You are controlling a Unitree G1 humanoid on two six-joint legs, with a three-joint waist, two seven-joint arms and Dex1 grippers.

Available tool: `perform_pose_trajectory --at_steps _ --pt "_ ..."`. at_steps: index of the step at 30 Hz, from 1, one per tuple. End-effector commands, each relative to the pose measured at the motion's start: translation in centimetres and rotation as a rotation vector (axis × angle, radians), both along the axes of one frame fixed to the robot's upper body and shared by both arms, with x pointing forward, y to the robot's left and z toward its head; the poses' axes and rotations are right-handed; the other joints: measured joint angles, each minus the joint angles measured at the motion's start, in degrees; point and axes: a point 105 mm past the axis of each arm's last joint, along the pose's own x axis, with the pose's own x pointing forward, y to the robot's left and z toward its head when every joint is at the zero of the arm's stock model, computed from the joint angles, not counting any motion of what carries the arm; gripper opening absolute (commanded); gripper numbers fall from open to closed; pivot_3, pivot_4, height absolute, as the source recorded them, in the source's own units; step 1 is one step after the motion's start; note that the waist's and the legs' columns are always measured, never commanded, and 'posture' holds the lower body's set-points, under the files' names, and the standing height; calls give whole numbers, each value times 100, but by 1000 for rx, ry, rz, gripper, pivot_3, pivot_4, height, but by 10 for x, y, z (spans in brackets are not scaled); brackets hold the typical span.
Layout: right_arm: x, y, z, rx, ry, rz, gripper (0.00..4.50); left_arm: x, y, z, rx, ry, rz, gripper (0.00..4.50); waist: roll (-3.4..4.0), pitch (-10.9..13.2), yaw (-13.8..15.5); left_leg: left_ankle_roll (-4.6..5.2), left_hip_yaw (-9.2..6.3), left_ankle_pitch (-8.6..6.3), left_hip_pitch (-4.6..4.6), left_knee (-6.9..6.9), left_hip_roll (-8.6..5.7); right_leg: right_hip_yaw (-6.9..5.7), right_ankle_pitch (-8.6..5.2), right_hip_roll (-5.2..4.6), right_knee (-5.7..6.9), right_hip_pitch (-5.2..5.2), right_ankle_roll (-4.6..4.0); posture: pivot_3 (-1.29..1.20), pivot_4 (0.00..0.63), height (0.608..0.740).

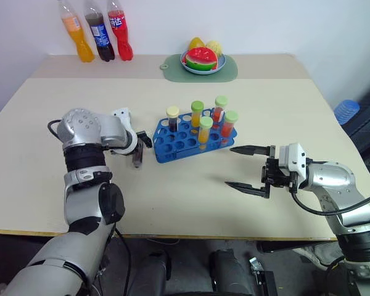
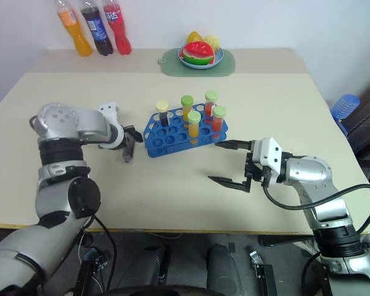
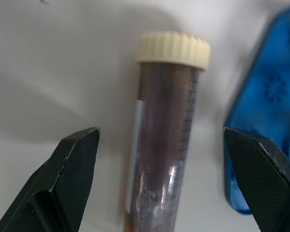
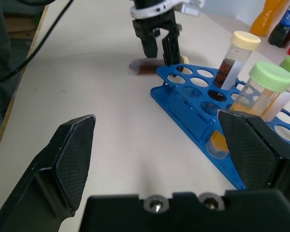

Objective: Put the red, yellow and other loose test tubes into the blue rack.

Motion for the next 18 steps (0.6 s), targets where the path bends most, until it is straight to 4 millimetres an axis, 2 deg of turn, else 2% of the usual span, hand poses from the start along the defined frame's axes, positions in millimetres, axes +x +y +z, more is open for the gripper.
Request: perform_pose_trajectory --at_steps 1,3,6,10,12,14,17,18 --pt "-2 -1 10 6 -45 -11 4500 -3 -3 -10 2 51 -37 2437 3 -2 0 0 0 0 1 0 0 0 0 0 1 0 0 0 150 740" --pt "-2 -2 10 7 -46 -17 4500 -3 1 -10 5 54 -34 1469 3 -2 8 0 -1 0 1 0 0 0 0 0 1 1 0 0 150 740" --pt "0 -3 8 6 -44 -24 4500 -3 6 -9 -18 49 -32 1469 2 -2 3 -1 -1 0 1 1 -1 0 0 -3 1 2 0 0 150 740" --pt "5 -4 7 5 -51 -35 4500 -7 13 4 -59 -66 -66 1469 2 -2 -35 -1 -9 1 2 -2 0 2 0 -3 6 -4 0 0 150 740" --pt "7 -4 6 9 -52 -41 4500 -13 18 16 -95 -191 -78 1469 2 -1 -48 -2 -14 1 1 -2 2 6 0 -3 9 -10 0 0 150 740" --pt "9 -4 5 17 -53 -49 4500 -27 24 33 -82 -348 -131 1469 -2 1 -54 -4 -12 2 -1 -4 4 12 0 -5 12 -15 0 0 150 740" --pt "11 -3 3 31 -54 -58 4500 -53 13 65 -111 -719 -363 1469 -2 2 -63 -13 -4 6 -12 -11 6 19 1 -4 16 -36 -1 0 150 740" --pt "11 -4 3 35 -54 -61 4500 -63 10 66 -95 -762 -426 1469 -1 3 -59 -17 4 8 -15 -15 7 21 0 -4 15 -43 -3 0 150 740"
